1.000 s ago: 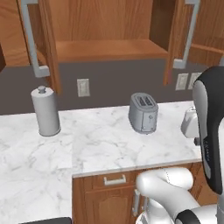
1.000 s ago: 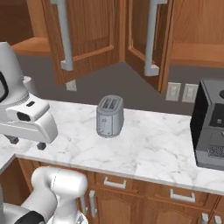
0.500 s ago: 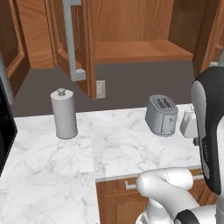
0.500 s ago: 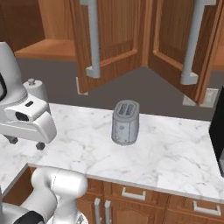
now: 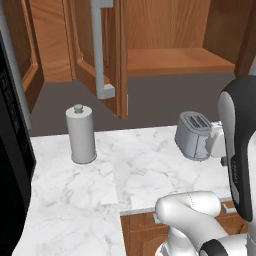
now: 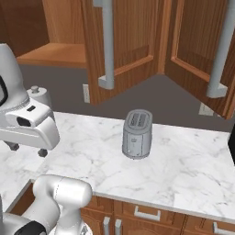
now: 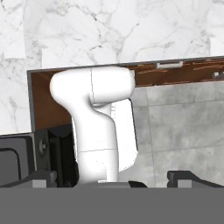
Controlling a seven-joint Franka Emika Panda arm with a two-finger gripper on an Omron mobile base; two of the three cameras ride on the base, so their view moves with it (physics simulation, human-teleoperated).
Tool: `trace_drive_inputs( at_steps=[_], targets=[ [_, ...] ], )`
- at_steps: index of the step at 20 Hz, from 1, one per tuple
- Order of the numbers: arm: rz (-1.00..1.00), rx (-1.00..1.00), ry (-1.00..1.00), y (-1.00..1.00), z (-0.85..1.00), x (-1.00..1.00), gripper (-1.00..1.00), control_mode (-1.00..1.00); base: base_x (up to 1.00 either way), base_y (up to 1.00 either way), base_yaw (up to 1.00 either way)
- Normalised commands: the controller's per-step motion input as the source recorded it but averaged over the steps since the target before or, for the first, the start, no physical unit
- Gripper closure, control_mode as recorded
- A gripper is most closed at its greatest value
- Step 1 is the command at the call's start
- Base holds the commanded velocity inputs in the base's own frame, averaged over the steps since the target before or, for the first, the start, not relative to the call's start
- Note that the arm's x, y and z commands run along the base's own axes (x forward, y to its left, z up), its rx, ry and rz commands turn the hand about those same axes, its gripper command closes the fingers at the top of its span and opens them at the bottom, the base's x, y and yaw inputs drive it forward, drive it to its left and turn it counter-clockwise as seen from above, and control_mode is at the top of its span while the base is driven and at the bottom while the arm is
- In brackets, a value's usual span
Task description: Close all open cabinet doors.
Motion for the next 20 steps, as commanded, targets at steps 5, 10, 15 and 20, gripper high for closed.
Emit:
trace_drive_inputs(
  at_steps=[5,10,15,20],
  targets=[
    [0.00,0.00,0.00,0.00,0.00,0.00,-1.00,1.00,0.35,0.38,0.00],
    [0.00,0.00,0.00,0.00,0.00,0.00,-1.00,1.00,0.24,0.25,-0.01],
    [0.00,0.00,0.00,0.00,0.00,0.00,-1.00,1.00,0.28,0.25,-0.07],
    [0.00,0.00,0.00,0.00,0.00,0.00,-1.00,1.00,0.14,0.13,-0.14]
  ],
)
